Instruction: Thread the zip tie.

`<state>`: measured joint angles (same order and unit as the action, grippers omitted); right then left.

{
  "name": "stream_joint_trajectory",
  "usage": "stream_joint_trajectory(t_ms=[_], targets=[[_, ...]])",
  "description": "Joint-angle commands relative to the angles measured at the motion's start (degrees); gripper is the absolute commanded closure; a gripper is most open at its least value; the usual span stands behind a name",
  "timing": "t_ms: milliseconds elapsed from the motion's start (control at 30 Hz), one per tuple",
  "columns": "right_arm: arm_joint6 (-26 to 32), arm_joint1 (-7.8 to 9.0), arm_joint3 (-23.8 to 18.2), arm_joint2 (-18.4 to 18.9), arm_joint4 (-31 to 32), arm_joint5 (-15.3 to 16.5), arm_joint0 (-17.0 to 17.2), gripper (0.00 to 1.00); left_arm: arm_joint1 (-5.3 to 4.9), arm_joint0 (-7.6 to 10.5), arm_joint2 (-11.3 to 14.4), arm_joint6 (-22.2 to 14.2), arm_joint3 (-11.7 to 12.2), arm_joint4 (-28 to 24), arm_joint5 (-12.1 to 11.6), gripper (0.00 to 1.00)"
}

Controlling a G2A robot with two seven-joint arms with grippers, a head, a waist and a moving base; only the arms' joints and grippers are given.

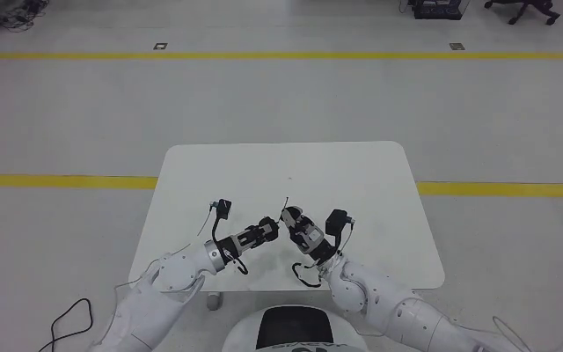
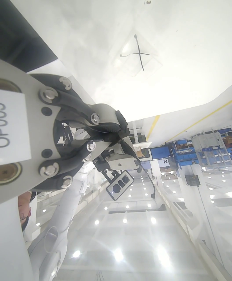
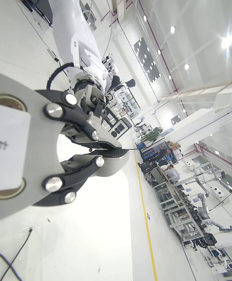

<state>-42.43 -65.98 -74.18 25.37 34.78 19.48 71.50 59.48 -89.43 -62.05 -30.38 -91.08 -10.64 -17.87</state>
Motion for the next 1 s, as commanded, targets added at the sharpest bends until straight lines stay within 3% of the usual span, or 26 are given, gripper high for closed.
stream_joint_trajectory(t_ms=[0, 967], targets=[[0.0, -0.06, 0.1, 0.1, 0.1, 0.0, 0.1, 1.0, 0.0, 0.0, 0.0, 0.0, 0.0, 0.0, 0.0, 1.0], [0.5, -0.44, 0.3, 1.4, 2.3, 0.0, 1.3, 1.0, 0.0, 0.0, 0.0, 0.0, 0.0, 0.0, 0.0, 1.0]])
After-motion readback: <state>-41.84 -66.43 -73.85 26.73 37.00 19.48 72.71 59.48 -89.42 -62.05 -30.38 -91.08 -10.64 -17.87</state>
